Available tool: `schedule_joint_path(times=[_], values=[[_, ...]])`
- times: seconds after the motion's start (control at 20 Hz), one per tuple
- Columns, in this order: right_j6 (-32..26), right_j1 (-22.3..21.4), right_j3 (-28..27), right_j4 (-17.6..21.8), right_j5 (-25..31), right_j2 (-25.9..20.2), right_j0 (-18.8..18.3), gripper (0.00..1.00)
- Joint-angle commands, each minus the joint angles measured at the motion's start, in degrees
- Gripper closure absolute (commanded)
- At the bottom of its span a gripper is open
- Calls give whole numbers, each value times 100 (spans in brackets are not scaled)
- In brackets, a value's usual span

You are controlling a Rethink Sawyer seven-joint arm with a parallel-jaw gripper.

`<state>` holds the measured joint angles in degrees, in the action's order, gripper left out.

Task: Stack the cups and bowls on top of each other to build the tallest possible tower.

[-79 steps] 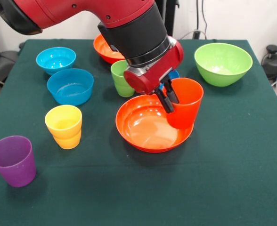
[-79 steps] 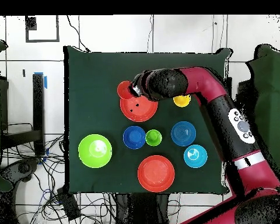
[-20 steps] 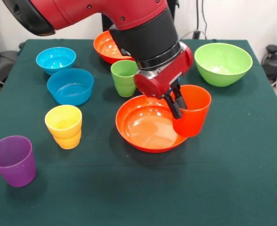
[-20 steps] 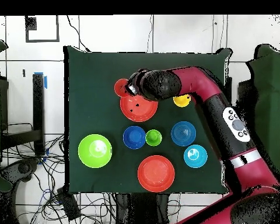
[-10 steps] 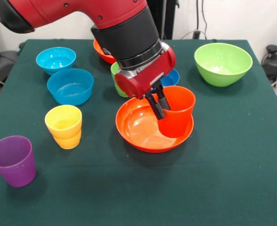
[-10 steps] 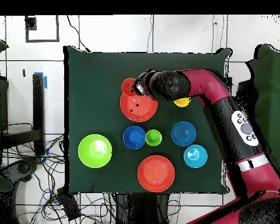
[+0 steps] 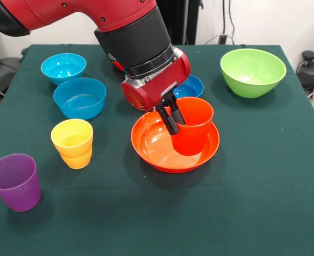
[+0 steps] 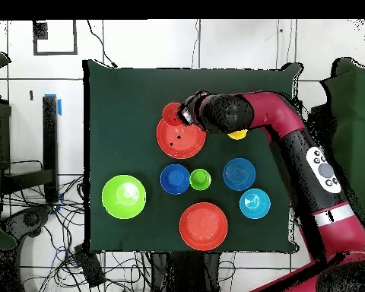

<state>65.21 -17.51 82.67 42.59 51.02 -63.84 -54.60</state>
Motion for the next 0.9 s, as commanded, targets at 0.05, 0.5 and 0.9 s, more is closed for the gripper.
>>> schedule_joint_path(times=[0.05, 0.5, 0.9], values=[[-2286, 306, 366, 518, -17, 351, 27, 100], [-2333, 371, 317, 573, -1, 348, 95, 100], [-2207, 414, 296, 580, 54, 419, 125, 100]])
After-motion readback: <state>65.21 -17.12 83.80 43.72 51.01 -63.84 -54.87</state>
